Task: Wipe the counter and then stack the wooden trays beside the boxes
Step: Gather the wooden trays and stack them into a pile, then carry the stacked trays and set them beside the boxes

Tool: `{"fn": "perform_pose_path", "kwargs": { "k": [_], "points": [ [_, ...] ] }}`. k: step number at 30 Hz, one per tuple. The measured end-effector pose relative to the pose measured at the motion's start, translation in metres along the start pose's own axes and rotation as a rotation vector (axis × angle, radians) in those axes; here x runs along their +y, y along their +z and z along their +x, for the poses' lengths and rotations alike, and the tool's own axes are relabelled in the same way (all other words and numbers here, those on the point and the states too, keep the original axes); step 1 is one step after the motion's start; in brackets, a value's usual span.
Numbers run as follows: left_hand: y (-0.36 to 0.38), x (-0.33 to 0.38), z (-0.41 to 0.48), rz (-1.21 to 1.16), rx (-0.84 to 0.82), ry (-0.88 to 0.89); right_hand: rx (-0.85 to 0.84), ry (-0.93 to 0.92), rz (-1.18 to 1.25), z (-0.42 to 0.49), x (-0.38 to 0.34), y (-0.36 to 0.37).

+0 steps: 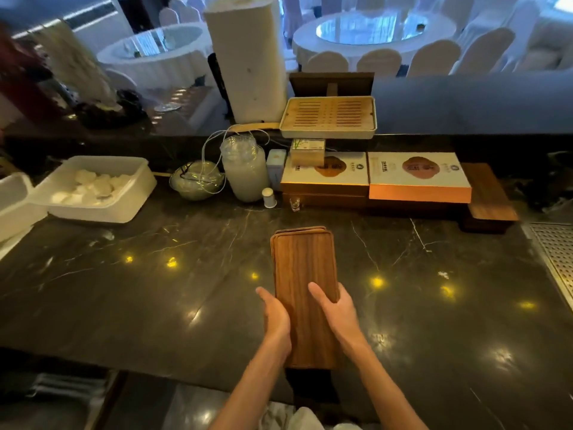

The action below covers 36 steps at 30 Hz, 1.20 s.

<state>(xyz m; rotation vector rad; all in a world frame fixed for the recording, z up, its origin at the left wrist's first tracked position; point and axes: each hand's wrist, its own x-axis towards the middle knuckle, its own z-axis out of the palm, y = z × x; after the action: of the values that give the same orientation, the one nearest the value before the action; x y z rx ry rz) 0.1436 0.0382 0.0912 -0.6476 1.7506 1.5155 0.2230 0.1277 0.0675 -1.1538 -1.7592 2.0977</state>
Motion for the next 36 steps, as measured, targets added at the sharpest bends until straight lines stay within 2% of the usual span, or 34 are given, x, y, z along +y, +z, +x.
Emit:
{"fn": "perform_pose_path", "kwargs": {
  "k": [2, 4, 6, 8, 10, 12, 16, 18, 20, 22, 25, 26, 29, 30, 32, 36],
  "points": [
    [-0.016, -0.014, -0.032, 0.024, -0.205, 0.150, -0.006, -0.026, -0.023, -0.015, -0.005, -0.010],
    [-0.035, -0.034, -0.057, 0.125, -0.321, 0.255, -0.006, -0.019, 0.030, -0.034, -0.006, -0.022],
    [-0.051, -0.066, -0.076, 0.101, -0.390, 0.150, 0.011, -0.012, 0.097, -0.057, -0.002, -0.037],
    [-0.052, -0.104, -0.092, -0.134, -0.496, -0.019, 0.035, -0.018, 0.129, -0.080, 0.002, -0.054],
    [-0.038, -0.144, -0.113, -0.436, -0.499, -0.055, 0.049, -0.023, 0.148, -0.104, 0.007, -0.068],
    [-0.017, -0.171, -0.138, -0.639, -0.447, 0.025, 0.053, -0.027, 0.172, -0.126, 0.013, -0.081],
    [0.011, -0.194, -0.193, -0.732, -0.357, 0.064, 0.058, -0.050, 0.124, -0.171, 0.013, -0.106],
    [0.010, -0.204, -0.208, -0.721, -0.339, 0.086, -0.007, -0.051, 0.022, -0.188, 0.004, -0.125],
    [0.009, -0.205, -0.220, -0.678, -0.362, 0.098, -0.075, -0.132, -0.072, -0.198, -0.027, -0.149],
    [0.010, -0.209, -0.227, -0.629, -0.371, 0.072, -0.011, -0.300, -0.137, -0.195, -0.079, -0.174],
    [0.019, -0.216, -0.241, -0.622, -0.430, 0.103, 0.085, -0.537, -0.459, -0.182, -0.168, -0.192],
    [0.024, -0.219, -0.245, -0.604, -0.452, 0.113, 0.048, -0.526, -0.638, -0.178, -0.187, -0.190],
    [0.036, -0.228, -0.255, -0.576, -0.542, 0.085, -0.213, -0.259, -1.145, -0.181, -0.208, -0.176],
    [0.040, -0.231, -0.255, -0.581, -0.567, 0.073, -0.258, -0.204, -1.208, -0.184, -0.208, -0.176],
    [0.047, -0.232, -0.253, -0.582, -0.575, 0.060, -0.245, -0.179, -1.185, -0.187, -0.203, -0.184],
    [0.058, -0.225, -0.245, -0.519, -0.466, -0.010, -0.177, -0.160, -1.205, -0.185, -0.193, -0.215]
  ]
}}
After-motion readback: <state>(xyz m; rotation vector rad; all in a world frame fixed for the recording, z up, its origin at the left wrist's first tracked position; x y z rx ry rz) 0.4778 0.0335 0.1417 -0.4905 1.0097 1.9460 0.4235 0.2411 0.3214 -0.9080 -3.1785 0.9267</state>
